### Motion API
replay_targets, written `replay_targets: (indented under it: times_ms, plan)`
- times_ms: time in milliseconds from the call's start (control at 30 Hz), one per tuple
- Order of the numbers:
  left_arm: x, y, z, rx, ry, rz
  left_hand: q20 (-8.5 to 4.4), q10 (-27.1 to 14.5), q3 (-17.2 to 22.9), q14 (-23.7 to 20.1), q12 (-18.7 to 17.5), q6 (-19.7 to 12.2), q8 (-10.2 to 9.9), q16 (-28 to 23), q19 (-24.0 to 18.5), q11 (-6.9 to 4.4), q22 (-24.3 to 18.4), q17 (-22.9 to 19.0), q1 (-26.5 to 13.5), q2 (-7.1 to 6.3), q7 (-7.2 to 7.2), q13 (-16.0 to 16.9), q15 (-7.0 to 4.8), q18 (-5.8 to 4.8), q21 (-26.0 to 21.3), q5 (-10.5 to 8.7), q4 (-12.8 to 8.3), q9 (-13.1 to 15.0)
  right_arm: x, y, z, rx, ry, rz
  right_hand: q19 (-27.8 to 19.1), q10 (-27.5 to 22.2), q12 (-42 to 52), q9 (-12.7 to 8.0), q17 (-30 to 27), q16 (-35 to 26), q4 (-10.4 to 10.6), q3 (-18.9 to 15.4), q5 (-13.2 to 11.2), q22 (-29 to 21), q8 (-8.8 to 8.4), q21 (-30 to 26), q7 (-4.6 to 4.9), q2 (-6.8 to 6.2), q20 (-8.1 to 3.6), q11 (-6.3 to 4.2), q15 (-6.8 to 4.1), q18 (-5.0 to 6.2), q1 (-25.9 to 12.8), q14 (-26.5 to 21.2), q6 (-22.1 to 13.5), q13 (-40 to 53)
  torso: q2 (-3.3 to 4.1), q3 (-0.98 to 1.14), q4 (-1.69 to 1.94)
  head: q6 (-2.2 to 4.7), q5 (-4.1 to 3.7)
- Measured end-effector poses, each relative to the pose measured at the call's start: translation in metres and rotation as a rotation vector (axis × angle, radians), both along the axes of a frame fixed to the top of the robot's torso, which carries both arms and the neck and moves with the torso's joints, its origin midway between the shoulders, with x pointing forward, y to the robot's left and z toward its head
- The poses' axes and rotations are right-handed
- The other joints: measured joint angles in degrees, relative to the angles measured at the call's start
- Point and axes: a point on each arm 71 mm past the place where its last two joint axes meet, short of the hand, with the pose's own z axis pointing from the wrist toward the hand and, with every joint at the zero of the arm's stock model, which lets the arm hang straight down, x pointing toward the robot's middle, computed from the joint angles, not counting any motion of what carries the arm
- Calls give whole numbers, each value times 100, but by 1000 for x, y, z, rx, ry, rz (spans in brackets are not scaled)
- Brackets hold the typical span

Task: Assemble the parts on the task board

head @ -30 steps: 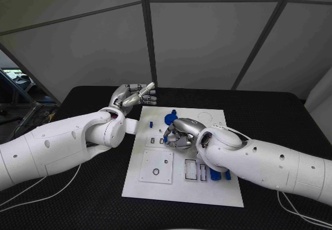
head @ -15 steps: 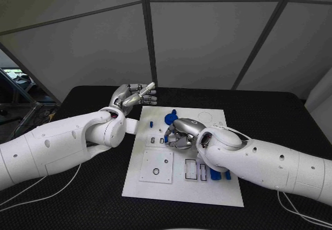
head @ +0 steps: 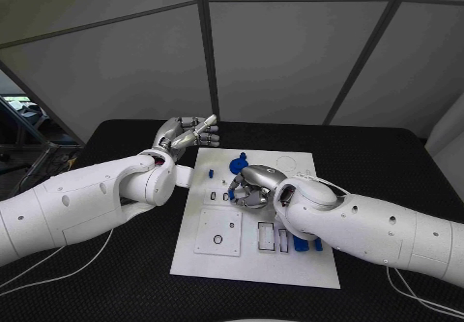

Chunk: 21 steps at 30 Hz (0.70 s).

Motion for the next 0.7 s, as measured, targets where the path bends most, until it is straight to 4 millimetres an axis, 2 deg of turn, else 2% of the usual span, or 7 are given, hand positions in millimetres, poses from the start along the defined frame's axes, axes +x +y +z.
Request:
replay_targets:
  times_ms: [233, 267, 367, 500, 700]
  plan:
    - [0, 0, 0, 0, 1, 0, 0, 0, 0, 0, 0, 0, 0, 0, 0, 0, 5, 0, 0, 0, 0, 0, 0, 0, 0, 0, 0, 0, 0, 0, 0, -1, 0, -1, -20, -41, -67, -18, 0, 0, 37, -37, -5, -37, -25, -23, 2, -54, 20, 41, 0, 0, -54, 0, -80, 0, 0, 0, 0, -5, 10]
    - [0, 0, 0, 0, 1, 0, 0, 0, 0, 0, 0, 0, 0, 0, 0, 0, 5, -1, 0, 0, 0, 0, 0, 0, 0, 0, 0, 0, 0, 0, 0, -2, 0, -2, -20, -62, -67, -17, 0, 0, 29, -63, -38, -47, -42, -23, 10, -63, 20, 20, 0, 0, -63, 0, -88, 0, 0, 0, 0, -7, 11]
    - [0, 0, 0, 0, 1, -1, 0, 0, 0, 0, 0, 0, 0, 0, 0, 0, 5, -1, 0, 0, 0, 0, 0, 0, 0, 0, 0, 0, 0, 0, 0, -2, 0, -3, -41, -136, -159, -23, 0, 0, 56, -89, -125, -71, -76, -61, 14, -68, 41, 51, 28, 0, -68, -11, -173, 0, 0, 0, 0, -7, 12]
    - [0, 0, 0, 0, 2, -1, 0, 0, 0, 0, 0, 0, 0, 0, 0, 0, 4, -1, 0, 0, 0, 0, 0, 0, 0, 0, 0, 0, 0, 0, -1, -4, 1, -6, -62, -269, -306, -73, 0, 0, 74, -201, -326, -121, -157, -89, 58, -98, 62, 100, 54, -1, -98, -12, -415, -21, 0, 0, -1, -5, 13]
    - [0, 0, 0, 0, 2, -1, 0, 0, 0, 0, 0, 0, 0, 0, 0, 0, 4, -1, 0, 0, 0, 0, 0, 0, 0, 0, 0, 0, -1, 1, -2, 0, 0, -5, -107, -337, -355, -130, 0, 0, 124, -362, -335, -170, -187, -110, 125, -128, 107, 153, 106, -1, -128, -16, -664, -107, 0, 1, -3, -5, 4]
